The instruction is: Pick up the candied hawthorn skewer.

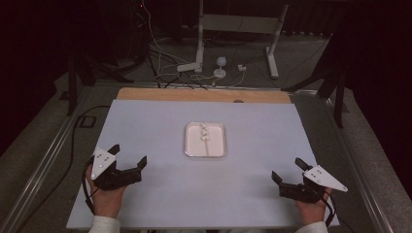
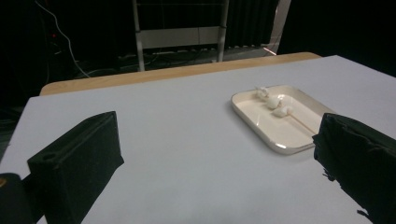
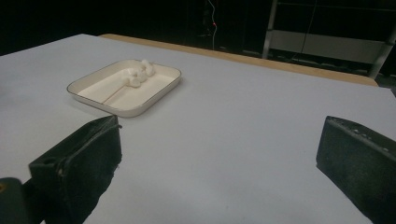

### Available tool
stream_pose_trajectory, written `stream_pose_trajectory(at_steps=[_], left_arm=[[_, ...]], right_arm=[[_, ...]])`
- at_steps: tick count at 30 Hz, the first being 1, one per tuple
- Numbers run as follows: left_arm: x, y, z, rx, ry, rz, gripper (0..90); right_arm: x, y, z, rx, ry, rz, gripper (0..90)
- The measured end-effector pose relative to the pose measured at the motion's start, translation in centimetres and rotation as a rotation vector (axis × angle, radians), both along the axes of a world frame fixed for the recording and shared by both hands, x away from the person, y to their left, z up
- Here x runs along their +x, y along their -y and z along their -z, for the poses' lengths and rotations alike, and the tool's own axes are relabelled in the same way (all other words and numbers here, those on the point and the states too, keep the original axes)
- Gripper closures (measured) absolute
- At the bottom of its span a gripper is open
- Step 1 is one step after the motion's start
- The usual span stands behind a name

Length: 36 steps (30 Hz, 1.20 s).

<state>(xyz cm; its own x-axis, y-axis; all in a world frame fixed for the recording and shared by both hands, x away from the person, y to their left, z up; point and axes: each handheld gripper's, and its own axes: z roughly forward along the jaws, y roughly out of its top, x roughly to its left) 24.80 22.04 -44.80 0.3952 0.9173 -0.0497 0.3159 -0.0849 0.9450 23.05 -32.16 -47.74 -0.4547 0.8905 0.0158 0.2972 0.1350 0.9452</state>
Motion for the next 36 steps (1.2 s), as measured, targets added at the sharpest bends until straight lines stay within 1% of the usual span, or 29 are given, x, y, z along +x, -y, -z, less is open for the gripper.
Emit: stream_pose_trajectory(at_steps=[6,8,11,13,15,25,30,36], left_arm=[[1.4,1.4,-0.4,-0.012,-0.016,0.017,1.5],[1.8,1.8,-0.6,-0.016,-0.022,0.022,1.5],[2.5,2.3,-0.8,-0.026,-0.028,0.017,1.5],[2.8,2.7,-0.8,-0.035,-0.025,0.009,1.6],[3.2,3.1,-0.8,-0.039,-0.027,0.013,1.5],[5.3,5.9,-1.1,-0.016,-0.034,0.048,1.5],[6.6,7.3,-0.8,-0.023,-0.059,0.057,1.5],[7.8,9.2,-0.2,-0.005,-0.092,0.078,1.5]], right_arm=[[0.1,0.0,0.1,-0.003,-0.014,0.006,0.3],[0.1,-0.1,0.1,-0.011,-0.015,0.008,0.4],[0.1,-0.2,0.1,-0.019,-0.02,0.005,0.3],[0.1,-0.3,0.1,-0.026,-0.022,0.004,0.3],[0.1,-0.3,0.2,-0.028,-0.024,0.005,0.3],[0.1,-0.2,0.2,-0.031,-0.022,0.018,0.3],[0.2,-0.1,0.2,-0.032,-0.024,0.021,0.3],[0.3,0.0,0.3,-0.032,-0.03,0.024,0.3]])
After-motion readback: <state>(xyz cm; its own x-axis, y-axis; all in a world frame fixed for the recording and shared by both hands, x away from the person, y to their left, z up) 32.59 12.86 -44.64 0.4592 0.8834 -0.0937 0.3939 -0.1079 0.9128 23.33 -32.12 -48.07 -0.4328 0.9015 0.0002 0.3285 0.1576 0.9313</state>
